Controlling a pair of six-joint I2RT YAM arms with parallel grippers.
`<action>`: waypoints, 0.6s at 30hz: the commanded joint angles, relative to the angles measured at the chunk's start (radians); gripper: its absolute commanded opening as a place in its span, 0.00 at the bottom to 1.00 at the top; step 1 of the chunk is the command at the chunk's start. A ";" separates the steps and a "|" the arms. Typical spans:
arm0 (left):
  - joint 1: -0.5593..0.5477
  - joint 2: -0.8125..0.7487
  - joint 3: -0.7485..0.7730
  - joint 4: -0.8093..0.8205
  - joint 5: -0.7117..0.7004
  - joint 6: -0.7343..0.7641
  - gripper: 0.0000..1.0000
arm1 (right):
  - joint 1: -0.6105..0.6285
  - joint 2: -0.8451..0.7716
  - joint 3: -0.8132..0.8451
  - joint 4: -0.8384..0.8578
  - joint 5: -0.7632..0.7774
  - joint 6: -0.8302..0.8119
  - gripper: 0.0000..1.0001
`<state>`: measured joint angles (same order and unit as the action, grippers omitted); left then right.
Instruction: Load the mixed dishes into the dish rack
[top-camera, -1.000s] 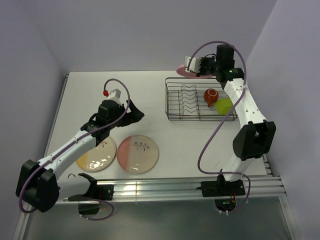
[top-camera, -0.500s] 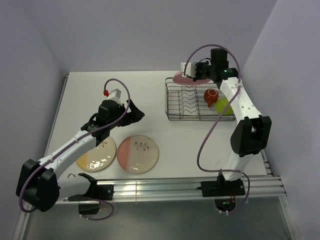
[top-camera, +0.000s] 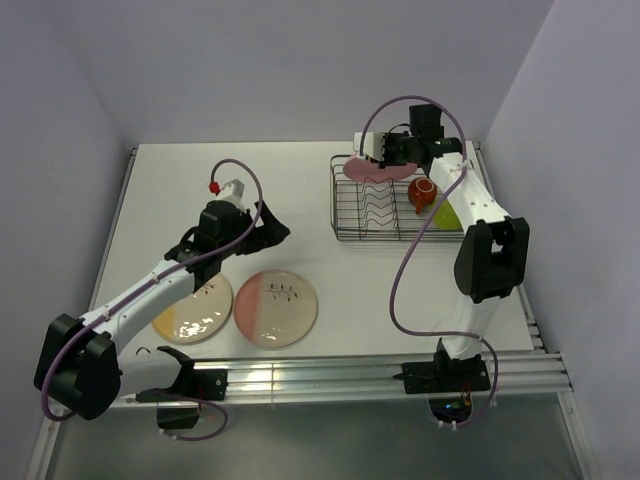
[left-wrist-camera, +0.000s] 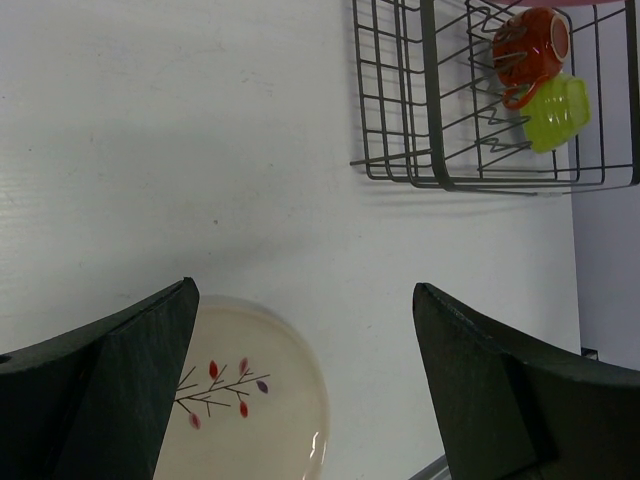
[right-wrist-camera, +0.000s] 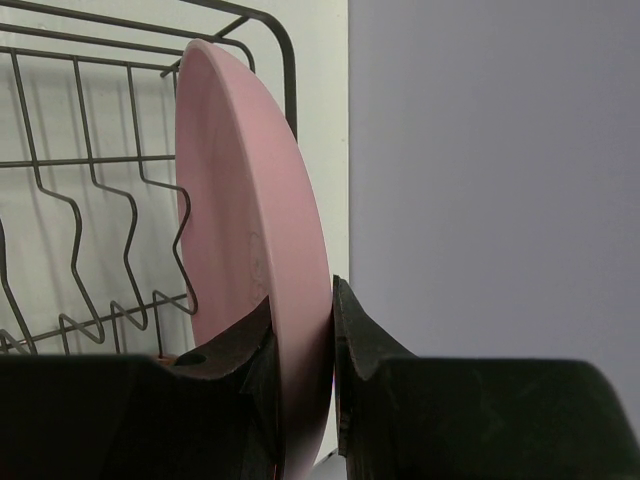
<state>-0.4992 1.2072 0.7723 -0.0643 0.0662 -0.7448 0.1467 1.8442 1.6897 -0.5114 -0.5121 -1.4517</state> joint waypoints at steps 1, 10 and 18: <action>-0.004 0.000 -0.001 0.047 0.021 0.013 0.95 | 0.007 -0.008 0.039 0.062 0.003 0.001 0.00; -0.004 0.006 0.008 0.029 0.003 0.018 0.96 | 0.004 0.044 0.048 0.053 0.017 0.023 0.00; -0.004 0.026 0.028 0.011 -0.009 0.022 0.96 | -0.006 0.102 0.044 0.096 -0.011 0.056 0.02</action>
<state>-0.4992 1.2236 0.7723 -0.0662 0.0635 -0.7444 0.1463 1.9362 1.6997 -0.4942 -0.5060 -1.4181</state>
